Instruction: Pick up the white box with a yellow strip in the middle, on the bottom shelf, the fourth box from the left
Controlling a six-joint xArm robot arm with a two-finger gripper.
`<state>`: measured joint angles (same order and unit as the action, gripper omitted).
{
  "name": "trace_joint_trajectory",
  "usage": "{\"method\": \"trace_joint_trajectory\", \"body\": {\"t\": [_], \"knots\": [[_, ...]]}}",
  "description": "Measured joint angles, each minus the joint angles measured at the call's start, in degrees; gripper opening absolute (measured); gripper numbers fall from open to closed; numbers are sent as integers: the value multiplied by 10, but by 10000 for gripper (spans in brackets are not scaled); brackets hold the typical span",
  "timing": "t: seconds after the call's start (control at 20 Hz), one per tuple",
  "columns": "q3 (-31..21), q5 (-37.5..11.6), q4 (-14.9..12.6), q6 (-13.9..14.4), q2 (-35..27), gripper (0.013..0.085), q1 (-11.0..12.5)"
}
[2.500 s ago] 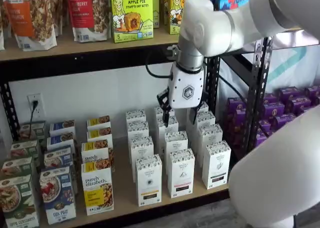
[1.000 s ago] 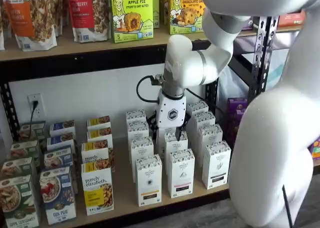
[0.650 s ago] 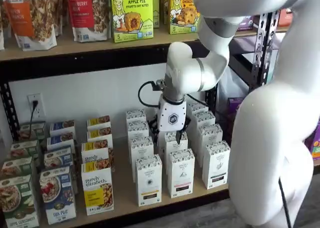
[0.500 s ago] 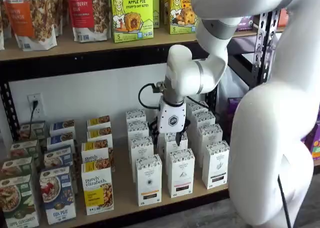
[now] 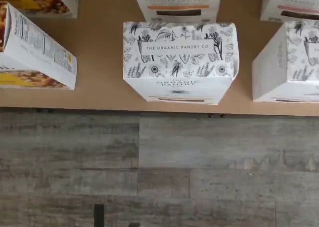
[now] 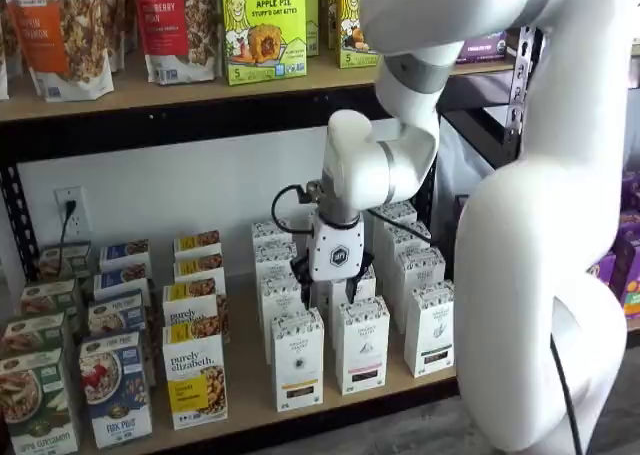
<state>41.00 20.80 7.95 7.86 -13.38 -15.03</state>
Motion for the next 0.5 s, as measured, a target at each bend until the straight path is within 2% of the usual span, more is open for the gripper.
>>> {"method": "trace_joint_trajectory", "body": {"t": [0.1,0.2,0.5], "knots": [[11,-6,-3,5,-18,850,-2],[25,-15,-21,22,-41,850,-3],[66,-35,-2,4,-95,850,-4]]}}
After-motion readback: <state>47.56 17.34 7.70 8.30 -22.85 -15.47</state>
